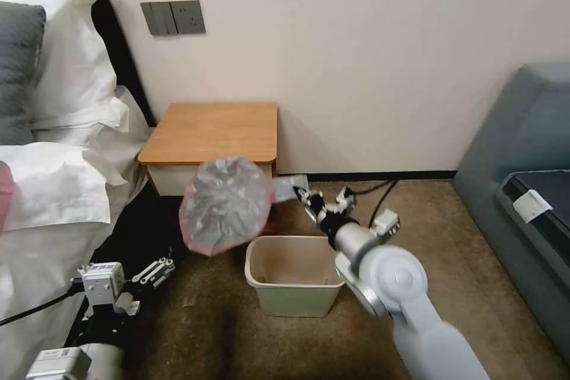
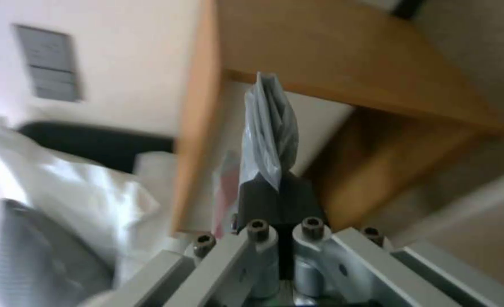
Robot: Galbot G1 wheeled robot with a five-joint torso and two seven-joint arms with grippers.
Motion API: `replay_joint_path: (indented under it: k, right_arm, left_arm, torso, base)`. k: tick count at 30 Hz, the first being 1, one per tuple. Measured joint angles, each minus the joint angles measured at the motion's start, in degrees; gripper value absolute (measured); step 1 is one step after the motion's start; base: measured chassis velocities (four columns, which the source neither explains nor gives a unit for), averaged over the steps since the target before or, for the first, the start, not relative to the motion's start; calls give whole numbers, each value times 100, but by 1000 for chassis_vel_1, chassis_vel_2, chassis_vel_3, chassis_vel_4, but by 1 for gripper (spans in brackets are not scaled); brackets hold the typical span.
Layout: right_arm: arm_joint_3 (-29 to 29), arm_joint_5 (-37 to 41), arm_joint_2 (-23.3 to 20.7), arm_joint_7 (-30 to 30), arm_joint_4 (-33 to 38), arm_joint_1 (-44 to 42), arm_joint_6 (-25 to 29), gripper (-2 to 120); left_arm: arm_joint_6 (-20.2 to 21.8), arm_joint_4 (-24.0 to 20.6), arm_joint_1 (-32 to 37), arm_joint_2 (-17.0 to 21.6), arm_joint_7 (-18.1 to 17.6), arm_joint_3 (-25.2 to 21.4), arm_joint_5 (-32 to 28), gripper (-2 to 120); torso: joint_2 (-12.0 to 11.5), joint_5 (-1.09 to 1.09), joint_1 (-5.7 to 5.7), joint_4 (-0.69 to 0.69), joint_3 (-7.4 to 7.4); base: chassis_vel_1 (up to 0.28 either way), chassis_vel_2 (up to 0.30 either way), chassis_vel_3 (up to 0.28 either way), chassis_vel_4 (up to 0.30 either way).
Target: Pick up the garbage bag from the table and place it over the trash can.
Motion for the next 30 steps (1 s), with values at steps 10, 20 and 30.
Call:
replay_joint_path:
  k: [10, 20, 30]
  right_arm:
    - [227, -328, -326, -55, 293, -995, -79, 0]
    - [261, -693, -270, 400, 397, -1312, -235, 32]
    - [329, -686, -308, 772, 756, -1490, -259, 65]
  left_arm:
    - [2, 0, -77, 15, -3, 10, -10, 100]
    - [-1, 0, -128, -30, -3, 36, -3, 100]
    - [-9, 0, -176, -31, -3, 67, 7, 100]
  torso:
    - [0, 0, 0, 0, 0]
    - [0, -1, 0, 0, 0]
    - [0, 0, 0, 0, 0]
  base:
    - [0, 0, 0, 0]
    - [0, 0, 0, 0]
    - [0, 0, 0, 0]
